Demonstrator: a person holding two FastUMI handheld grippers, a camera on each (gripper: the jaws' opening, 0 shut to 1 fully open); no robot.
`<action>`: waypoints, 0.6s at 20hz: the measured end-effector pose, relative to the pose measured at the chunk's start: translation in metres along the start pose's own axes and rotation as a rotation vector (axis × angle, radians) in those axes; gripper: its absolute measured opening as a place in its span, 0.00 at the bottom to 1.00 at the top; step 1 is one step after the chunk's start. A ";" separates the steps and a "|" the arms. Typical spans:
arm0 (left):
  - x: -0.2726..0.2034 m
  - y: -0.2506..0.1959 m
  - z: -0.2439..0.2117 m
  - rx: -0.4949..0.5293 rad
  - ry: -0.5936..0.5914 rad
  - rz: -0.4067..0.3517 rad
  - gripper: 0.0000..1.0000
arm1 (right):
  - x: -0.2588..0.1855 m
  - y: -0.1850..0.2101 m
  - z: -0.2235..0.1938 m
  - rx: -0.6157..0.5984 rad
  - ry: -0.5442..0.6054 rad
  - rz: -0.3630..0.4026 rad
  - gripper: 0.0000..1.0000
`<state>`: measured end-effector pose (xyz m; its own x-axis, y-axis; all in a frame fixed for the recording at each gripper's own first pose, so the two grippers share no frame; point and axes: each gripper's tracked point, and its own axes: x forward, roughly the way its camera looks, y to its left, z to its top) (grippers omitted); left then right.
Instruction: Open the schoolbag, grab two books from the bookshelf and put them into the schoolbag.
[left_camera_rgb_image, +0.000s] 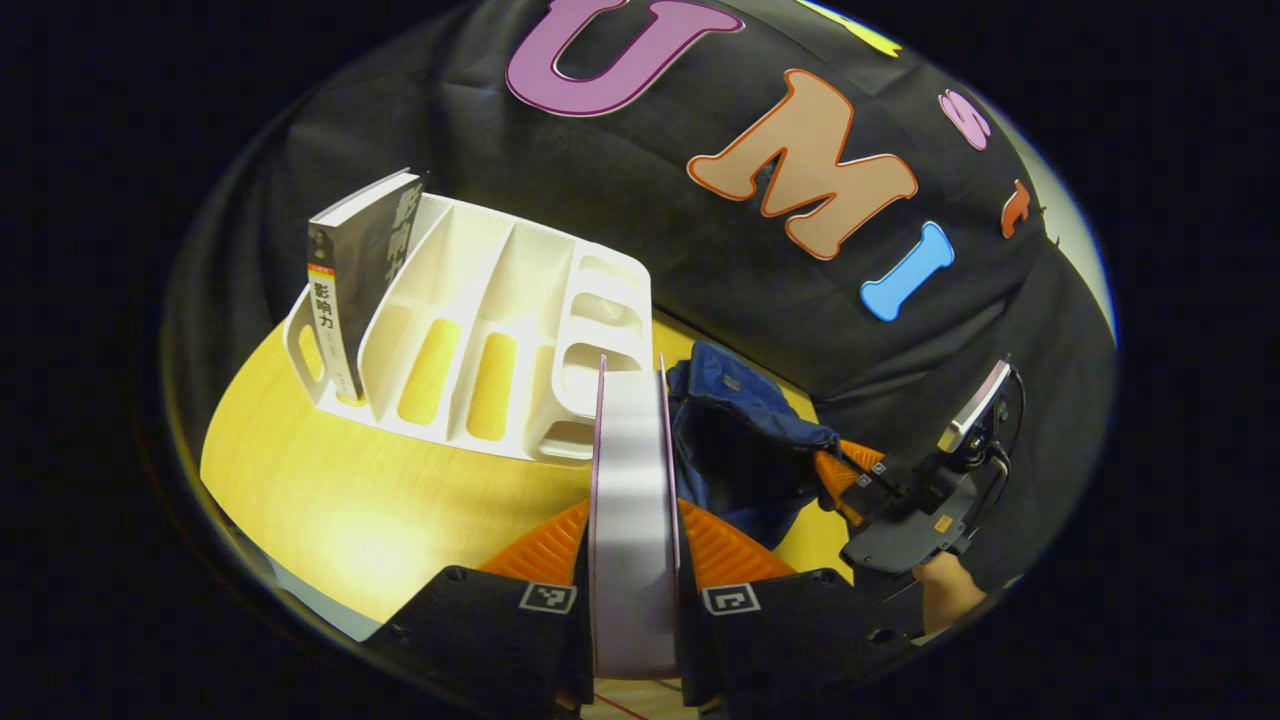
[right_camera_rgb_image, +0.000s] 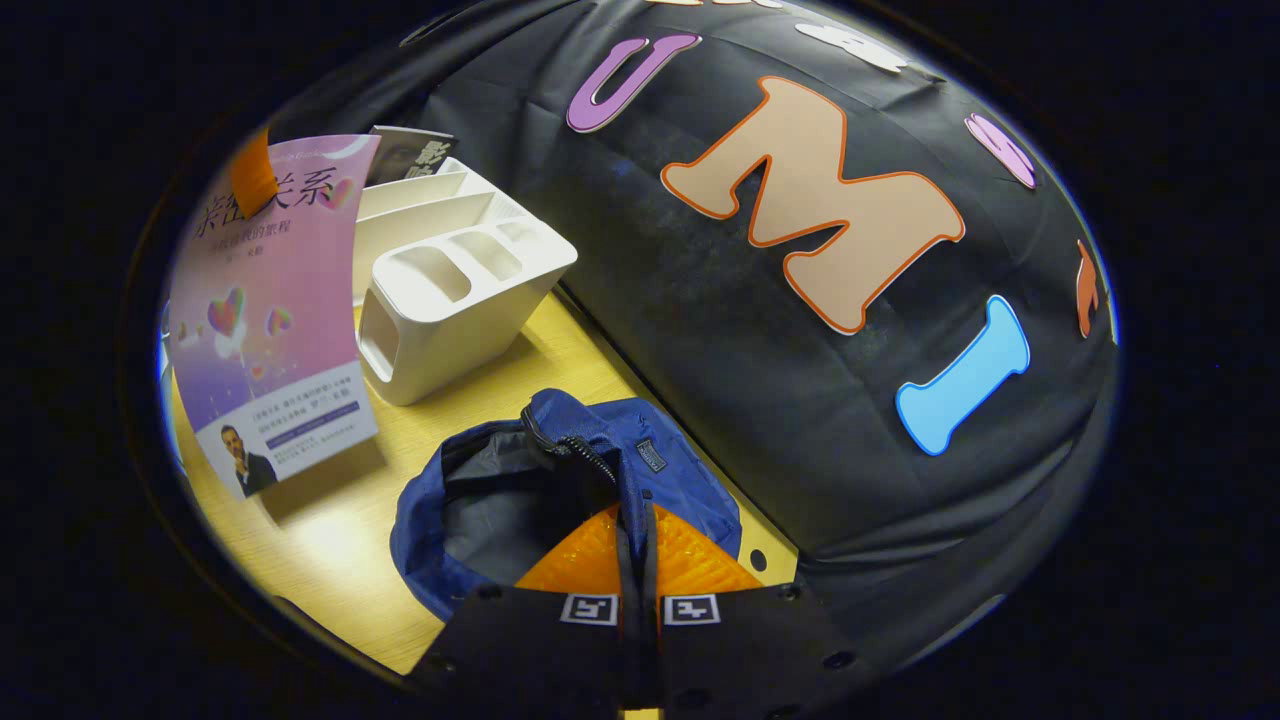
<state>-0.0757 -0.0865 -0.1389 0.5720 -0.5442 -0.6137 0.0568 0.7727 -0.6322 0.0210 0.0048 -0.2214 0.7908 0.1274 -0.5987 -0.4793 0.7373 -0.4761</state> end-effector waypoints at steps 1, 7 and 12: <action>0.004 -0.006 -0.001 -0.015 -0.006 -0.018 0.31 | 0.000 -0.001 0.001 -0.002 0.000 0.001 0.02; 0.025 -0.028 -0.004 -0.090 -0.017 -0.086 0.32 | -0.001 -0.001 0.001 0.005 0.008 0.014 0.02; 0.017 -0.035 -0.010 -0.068 -0.001 -0.080 0.31 | -0.002 -0.002 0.002 -0.001 -0.001 0.022 0.03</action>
<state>-0.0760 -0.1262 -0.1316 0.5687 -0.6027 -0.5599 0.0462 0.7029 -0.7097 0.0214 0.0039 -0.2179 0.7800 0.1444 -0.6089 -0.4974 0.7335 -0.4633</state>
